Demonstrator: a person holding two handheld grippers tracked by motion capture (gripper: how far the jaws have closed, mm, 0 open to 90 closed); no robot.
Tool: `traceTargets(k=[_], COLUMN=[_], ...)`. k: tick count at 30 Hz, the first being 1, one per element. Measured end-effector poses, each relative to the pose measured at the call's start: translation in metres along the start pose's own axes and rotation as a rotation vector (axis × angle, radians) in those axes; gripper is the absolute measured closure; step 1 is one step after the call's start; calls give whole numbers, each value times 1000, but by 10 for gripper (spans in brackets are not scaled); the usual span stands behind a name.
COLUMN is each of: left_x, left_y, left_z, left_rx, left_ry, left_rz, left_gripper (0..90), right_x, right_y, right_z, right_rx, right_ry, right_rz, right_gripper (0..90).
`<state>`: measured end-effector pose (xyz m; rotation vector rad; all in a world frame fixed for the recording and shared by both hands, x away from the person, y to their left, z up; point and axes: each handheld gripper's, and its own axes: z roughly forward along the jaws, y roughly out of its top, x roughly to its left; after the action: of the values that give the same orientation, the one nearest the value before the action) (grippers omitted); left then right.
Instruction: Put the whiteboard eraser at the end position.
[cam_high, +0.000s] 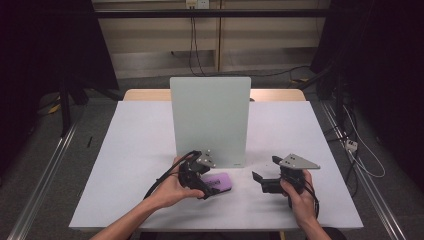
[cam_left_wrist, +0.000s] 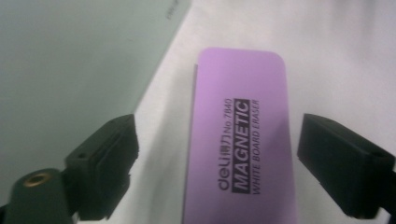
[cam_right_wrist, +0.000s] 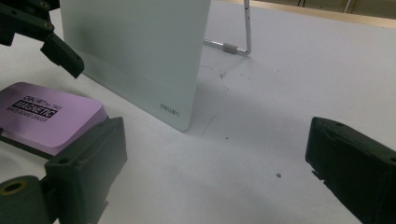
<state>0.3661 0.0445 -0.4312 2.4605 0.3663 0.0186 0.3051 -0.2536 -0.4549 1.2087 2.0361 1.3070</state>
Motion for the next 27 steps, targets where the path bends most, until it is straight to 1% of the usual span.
traceTargets(k=[1,2,4,5,8,11,12,13,14,15,16,19,21,22,24,26,27], left_x=[0,1,3,5,7,12,12,14,15,16,17,19,20,21,22,23,24], left_y=[0,-1,-1,-1,-4,-7,-8,-11,-13,-15,-17,-24,-28,-31,-36,-43,-47], left_z=[-3,-3,-8,-11,-18,-24,-26,-28,-30,-33,-35,-42,-47,-49,-53,-58,-61], left_rx=[-1,-29,-55,-62,-101,-117,-120,-133,-146,-163,-170,-208,-221,-235,-254,-274,-287], left_ry=[28,19,28,36,70,90,117,110,114,122,133,149,164,171,198,211,215], left_rz=[-5,-19,-35,-34,-68,-91,-109,-118,-128,-138,-138,-157,-162,-168,-179,-204,-210], left_gripper=[111,95,70,69,68,68,68,68,68,68,68,66,66,66,64,64,64], right_x=[0,0,0,0,0,0,0,1,1,1,1,1,1,1,2,2,1], right_y=[0,0,0,0,0,0,0,0,0,0,0,0,0,0,-1,-1,-1], right_z=[0,0,0,1,1,2,2,2,2,2,2,2,2,2,1,1,1], right_rx=[-1,-1,0,0,3,4,5,7,7,9,9,9,9,9,8,10,10], right_ry=[0,0,-1,-1,-3,-3,-1,1,0,1,2,-1,-2,-3,-3,-2,-3], right_rz=[-2,-3,-2,-3,-2,-1,-3,-2,0,-3,-3,-2,-2,0,0,-4,-6], right_gripper=[54,54,54,54,54,54,54,54,55,55,55,55,55,55,54,54,54])
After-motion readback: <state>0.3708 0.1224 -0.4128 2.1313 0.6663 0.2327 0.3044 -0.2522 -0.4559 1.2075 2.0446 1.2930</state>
